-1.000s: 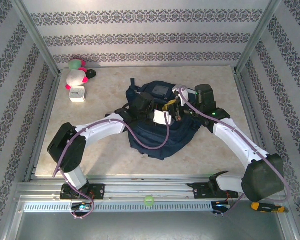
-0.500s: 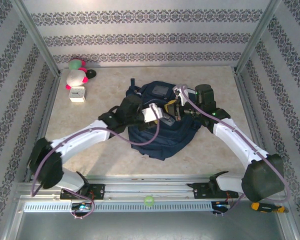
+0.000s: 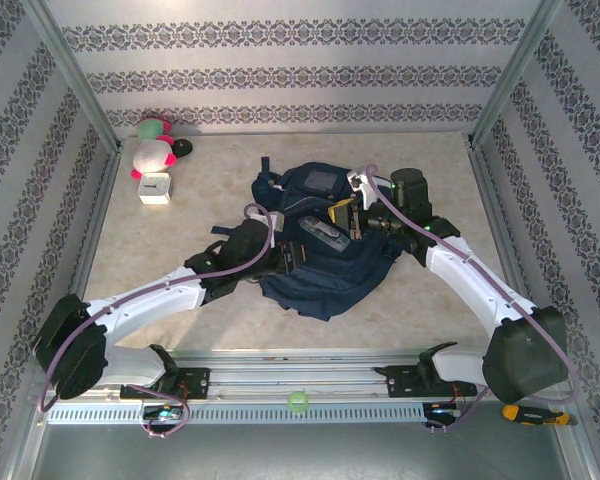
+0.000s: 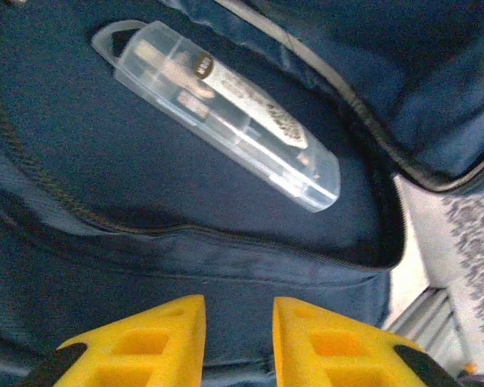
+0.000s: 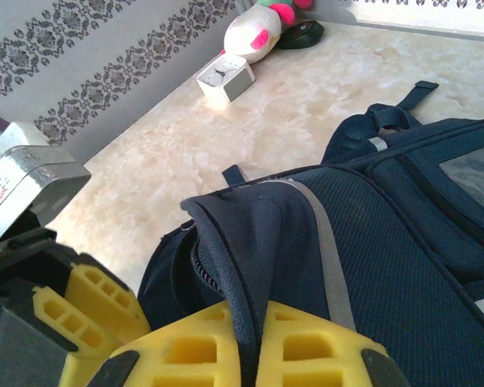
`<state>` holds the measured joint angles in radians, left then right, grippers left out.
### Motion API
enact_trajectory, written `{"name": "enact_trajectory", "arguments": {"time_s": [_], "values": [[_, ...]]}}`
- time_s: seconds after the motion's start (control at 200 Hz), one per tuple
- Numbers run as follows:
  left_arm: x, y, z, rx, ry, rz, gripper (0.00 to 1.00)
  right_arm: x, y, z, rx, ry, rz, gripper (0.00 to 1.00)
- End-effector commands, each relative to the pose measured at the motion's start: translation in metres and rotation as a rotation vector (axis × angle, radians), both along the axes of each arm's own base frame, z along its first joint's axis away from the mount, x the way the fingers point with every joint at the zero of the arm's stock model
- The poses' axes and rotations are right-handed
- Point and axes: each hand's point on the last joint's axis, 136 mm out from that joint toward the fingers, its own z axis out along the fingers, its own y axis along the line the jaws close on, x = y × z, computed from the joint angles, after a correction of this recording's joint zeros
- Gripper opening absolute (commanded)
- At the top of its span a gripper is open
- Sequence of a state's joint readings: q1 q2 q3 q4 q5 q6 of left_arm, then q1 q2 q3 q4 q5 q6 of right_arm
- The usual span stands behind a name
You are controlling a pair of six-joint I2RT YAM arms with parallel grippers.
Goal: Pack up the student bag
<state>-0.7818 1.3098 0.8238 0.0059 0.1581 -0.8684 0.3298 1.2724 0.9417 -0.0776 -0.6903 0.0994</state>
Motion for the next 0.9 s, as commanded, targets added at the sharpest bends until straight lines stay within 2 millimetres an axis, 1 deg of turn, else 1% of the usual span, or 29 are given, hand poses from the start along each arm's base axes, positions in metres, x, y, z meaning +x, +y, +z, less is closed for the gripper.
{"name": "enact_trajectory", "arguments": {"time_s": [0.0, 0.09, 0.25, 0.335, 0.415, 0.555, 0.749, 0.894], "values": [[0.014, -0.019, 0.035, -0.193, 0.03, 0.15, 0.24, -0.004, 0.013, 0.051, 0.107, -0.169, 0.077, 0.02], [0.02, -0.021, 0.037, -0.209, 0.04, 0.216, 0.22, -0.007, 0.014, 0.053, 0.11, -0.175, 0.085, 0.02], [0.029, -0.015, 0.023, -0.219, 0.117, 0.332, 0.22, -0.01, 0.015, 0.058, 0.12, -0.185, 0.102, 0.02], [0.033, -0.021, 0.017, -0.232, 0.144, 0.342, 0.21, -0.012, 0.016, 0.059, 0.124, -0.188, 0.111, 0.02], [0.035, -0.032, 0.012, -0.258, 0.173, 0.332, 0.21, -0.012, 0.017, 0.06, 0.127, -0.188, 0.115, 0.02], [0.043, -0.046, 0.011, -0.281, 0.195, 0.326, 0.21, -0.015, 0.019, 0.06, 0.133, -0.187, 0.132, 0.02], [0.055, -0.051, 0.002, -0.268, 0.199, 0.37, 0.18, -0.022, 0.022, 0.062, 0.147, -0.191, 0.172, 0.02], [0.063, -0.056, -0.011, -0.255, 0.214, 0.391, 0.16, -0.027, 0.025, 0.067, 0.163, -0.191, 0.208, 0.02]]}}
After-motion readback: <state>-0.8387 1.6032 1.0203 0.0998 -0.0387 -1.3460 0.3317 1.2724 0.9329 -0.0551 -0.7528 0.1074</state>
